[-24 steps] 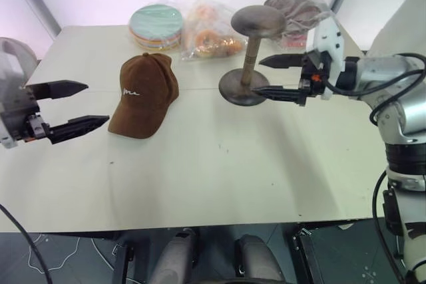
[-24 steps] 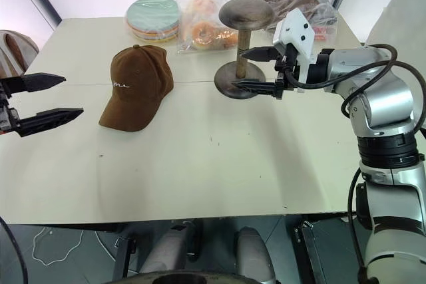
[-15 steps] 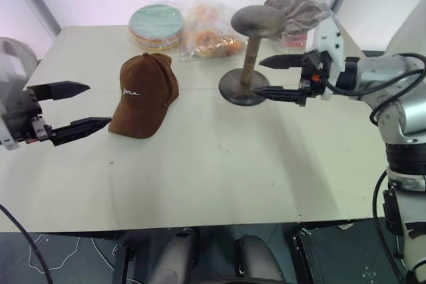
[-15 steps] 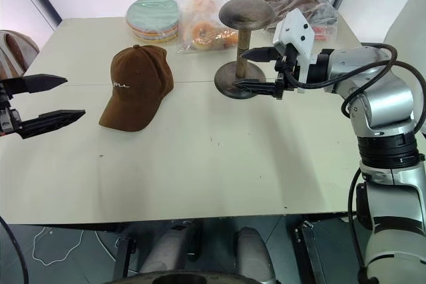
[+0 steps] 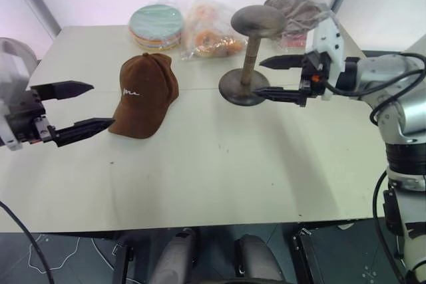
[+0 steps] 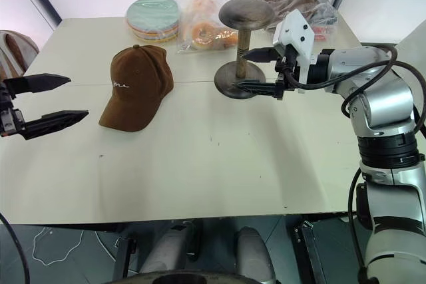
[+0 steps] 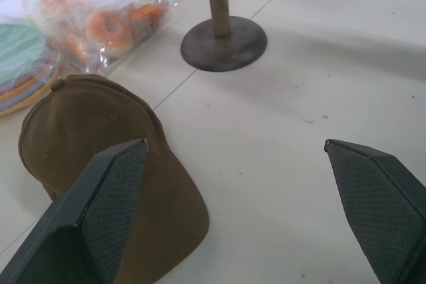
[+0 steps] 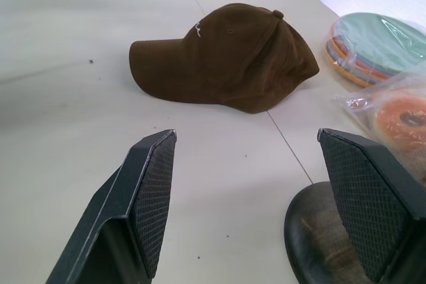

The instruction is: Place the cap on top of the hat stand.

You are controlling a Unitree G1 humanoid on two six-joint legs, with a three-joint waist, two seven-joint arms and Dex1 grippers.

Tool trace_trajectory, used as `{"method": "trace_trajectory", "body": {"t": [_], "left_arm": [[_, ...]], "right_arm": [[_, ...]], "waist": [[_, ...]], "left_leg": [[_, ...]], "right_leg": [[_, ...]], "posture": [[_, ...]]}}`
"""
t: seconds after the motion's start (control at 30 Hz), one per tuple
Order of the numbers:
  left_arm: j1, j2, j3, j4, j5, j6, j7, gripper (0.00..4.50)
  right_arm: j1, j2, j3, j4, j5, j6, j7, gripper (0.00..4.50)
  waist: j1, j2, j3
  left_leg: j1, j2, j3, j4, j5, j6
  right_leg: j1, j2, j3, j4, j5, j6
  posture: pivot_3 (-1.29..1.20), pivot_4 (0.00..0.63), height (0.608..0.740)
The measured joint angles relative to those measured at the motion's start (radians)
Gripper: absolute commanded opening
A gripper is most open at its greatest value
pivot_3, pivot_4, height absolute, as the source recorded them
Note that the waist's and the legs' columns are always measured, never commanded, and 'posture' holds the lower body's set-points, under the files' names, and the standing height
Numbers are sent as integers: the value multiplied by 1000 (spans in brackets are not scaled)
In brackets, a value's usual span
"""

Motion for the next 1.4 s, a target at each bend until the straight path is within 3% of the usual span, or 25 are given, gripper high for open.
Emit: {"method": "trace_trajectory", "body": {"t": [0.3, 0.5, 0.63, 0.77, 0.87, 1.07, 1.4], "left_arm": [[35, 0, 9, -7, 15, -11, 3, 4500], [157, -14, 39, -41, 176, -113, 21, 4500], [297, -67, 93, -39, 358, -280, 31, 4500], [435, -118, 106, 45, 573, -562, 33, 4500], [475, -152, 106, 105, 659, -713, 46, 4500], [481, -230, 53, 195, 796, -966, 151, 4500], [446, -301, -102, 333, 943, -1197, 335, 4500]], "right_arm": [[-8, 1, 0, 9, -4, -2, 12, 3457], [-12, 14, 0, 12, -9, -8, 16, 3457], [-12, 31, 5, 16, -10, -9, 21, 3457], [-12, 52, 10, 26, -17, -17, 23, 3457], [-12, 63, 11, 31, -19, -23, 24, 3457], [-12, 68, 20, 31, -20, -25, 28, 3457], [-8, 63, 20, 21, -20, -16, 29, 3457]], "waist": [[0, 0, 0], [-2, 1, 1], [-2, 1, 1], [1, 2, 1], [3, 2, 1], [3, 1, 1], [4, 1, 1]], "left_leg": [[0, 0, 0, 0, 0, 0], [0, 0, 0, -1, 0, 0], [0, 0, 1, -2, 0, 0], [-1, 0, 2, -2, 0, 0], [-1, 0, 1, -2, 0, 0], [-2, 0, 1, -2, -1, 0], [-5, 0, 1, 0, 0, 0]], "right_leg": [[0, 0, 0, 0, 0, 0], [-1, 0, 1, 0, 0, 0], [-2, 0, 1, -1, 0, 0], [-2, -1, 1, -2, 0, 0], [-3, -1, 1, -2, 0, -1], [-6, -2, 0, -2, 0, 0], [-9, -1, 0, -1, 0, 0]], "posture": [[0, 150, 740], [0, 150, 740], [0, 150, 740], [0, 150, 740], [0, 150, 740], [0, 150, 740], [0, 150, 740]]}}
